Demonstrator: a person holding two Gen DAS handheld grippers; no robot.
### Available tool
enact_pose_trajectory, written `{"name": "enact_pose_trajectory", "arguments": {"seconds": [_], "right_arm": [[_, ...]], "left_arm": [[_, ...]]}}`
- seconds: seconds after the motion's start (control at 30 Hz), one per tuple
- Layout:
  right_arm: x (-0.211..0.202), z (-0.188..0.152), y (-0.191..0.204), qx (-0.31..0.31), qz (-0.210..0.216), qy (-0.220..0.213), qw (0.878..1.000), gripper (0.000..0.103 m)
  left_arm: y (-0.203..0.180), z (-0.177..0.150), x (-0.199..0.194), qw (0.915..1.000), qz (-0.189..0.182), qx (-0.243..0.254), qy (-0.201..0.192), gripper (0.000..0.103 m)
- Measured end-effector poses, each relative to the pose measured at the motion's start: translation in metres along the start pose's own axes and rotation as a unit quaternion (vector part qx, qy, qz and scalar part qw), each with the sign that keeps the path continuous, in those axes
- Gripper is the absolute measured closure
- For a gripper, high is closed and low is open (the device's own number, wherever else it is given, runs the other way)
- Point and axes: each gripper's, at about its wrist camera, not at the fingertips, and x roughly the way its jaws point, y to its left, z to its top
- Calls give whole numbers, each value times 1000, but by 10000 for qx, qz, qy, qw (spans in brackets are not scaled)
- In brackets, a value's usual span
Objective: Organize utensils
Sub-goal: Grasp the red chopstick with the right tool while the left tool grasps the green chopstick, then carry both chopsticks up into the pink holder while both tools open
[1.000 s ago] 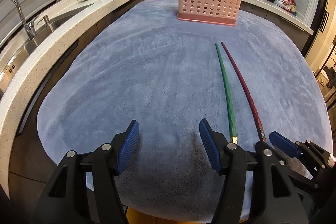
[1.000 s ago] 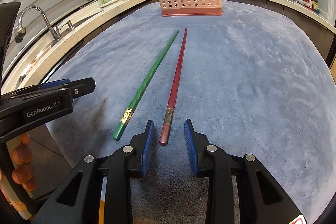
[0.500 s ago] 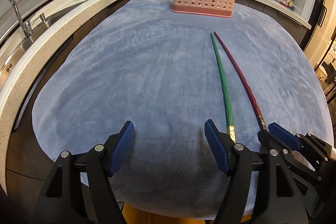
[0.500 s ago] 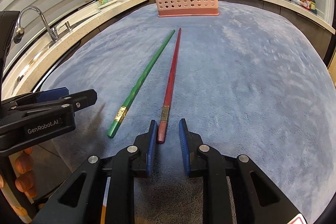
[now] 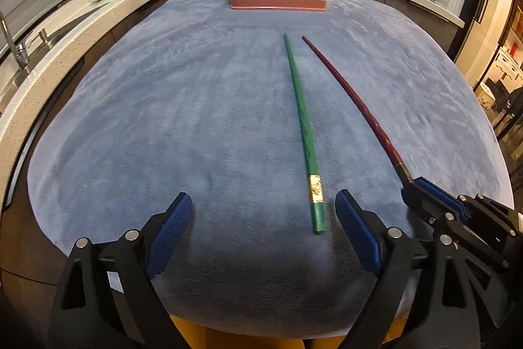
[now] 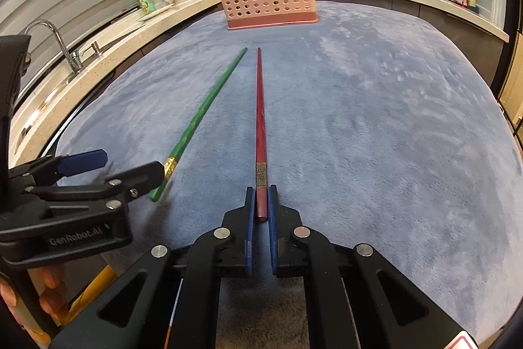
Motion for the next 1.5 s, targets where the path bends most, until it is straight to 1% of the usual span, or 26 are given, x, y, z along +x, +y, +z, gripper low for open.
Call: {"name": "enact_pose_trajectory", "arguments": {"seconds": [0.07, 0.13, 0.17, 0.2, 0.23, 0.27, 0.33, 0.37, 0.43, 0.47, 0.5, 0.53, 0.57, 0.6, 0.63, 0.67, 0.7, 0.93, 1.07, 1.3, 1.5], "right_arm": [[-1, -2, -3, 51, 12, 7, 10000, 96], [-2, -4, -5, 90, 34, 8, 10000, 96], [-2, -4, -5, 94, 40, 8, 9999, 96], [-2, -4, -5, 95, 42, 7, 9999, 96], [-2, -4, -5, 93, 40, 7, 9999, 96], [-2, -4, -6, 92, 41, 8, 9999, 96], [-2, -4, -6, 97, 49, 7, 9999, 96], [-2, -4, -6, 100, 50, 7, 9999, 96], [-2, -5, -5, 100, 49, 6, 9999, 96], [-2, -5, -5, 97, 45, 5, 9999, 96], [-2, -5, -5, 99, 46, 4, 9999, 96], [-2, -5, -5, 100, 45, 5, 9999, 96], [-2, -5, -5, 99, 44, 5, 9999, 96], [-2, -5, -5, 97, 43, 6, 9999, 96], [-2, -5, -5, 99, 44, 5, 9999, 96], [-2, -5, -5, 100, 45, 7, 9999, 96], [-2, -5, -5, 101, 47, 7, 9999, 96], [-4, -5, -6, 154, 95, 8, 9998, 96], [-12, -2, -10, 247, 162, -43, 9996, 96], [-34, 14, -13, 375, 294, -282, 9985, 96], [-62, 38, -14, 366, 373, -680, 9963, 95]], "left_arm": [[-5, -1, 3, 10000, -11, 46, 10, 18], [-8, -2, 6, 10000, 1, 78, 21, 23], [-9, -2, 8, 10000, 20, 86, 12, 23], [-10, -2, 8, 9999, 55, 91, -22, 27], [-11, -2, 8, 9999, 50, 110, -57, 33], [-12, -2, 8, 9999, 49, 139, -56, 34], [-13, -1, 8, 9998, 9, 173, -55, 43], [-14, -1, 7, 9998, -20, 195, -52, 45], [-15, -1, 6, 9997, -49, 230, -53, 56], [-15, -1, 6, 9997, -64, 239, -52, 59], [-16, -1, 5, 9996, -80, 252, -55, 66], [-17, -1, 5, 9996, -102, 260, -58, 75], [-17, -1, 4, 9996, -134, 261, -53, 79], [-18, -1, 4, 9995, -167, 257, -47, 86], [-18, -1, 4, 9995, -204, 251, -39, 91], [-18, -1, 4, 9994, -239, 239, -28, 93], [-18, -1, 3, 9994, -269, 231, -17, 97], [-15, 0, 1, 9989, -435, 120, 112, 96], [-12, 1, -4, 9985, -504, 69, 178, 96], [-8, 10, -24, 9982, -597, -25, 41, 96], [1, 28, -48, 9970, -715, -176, -228, 96]]}}
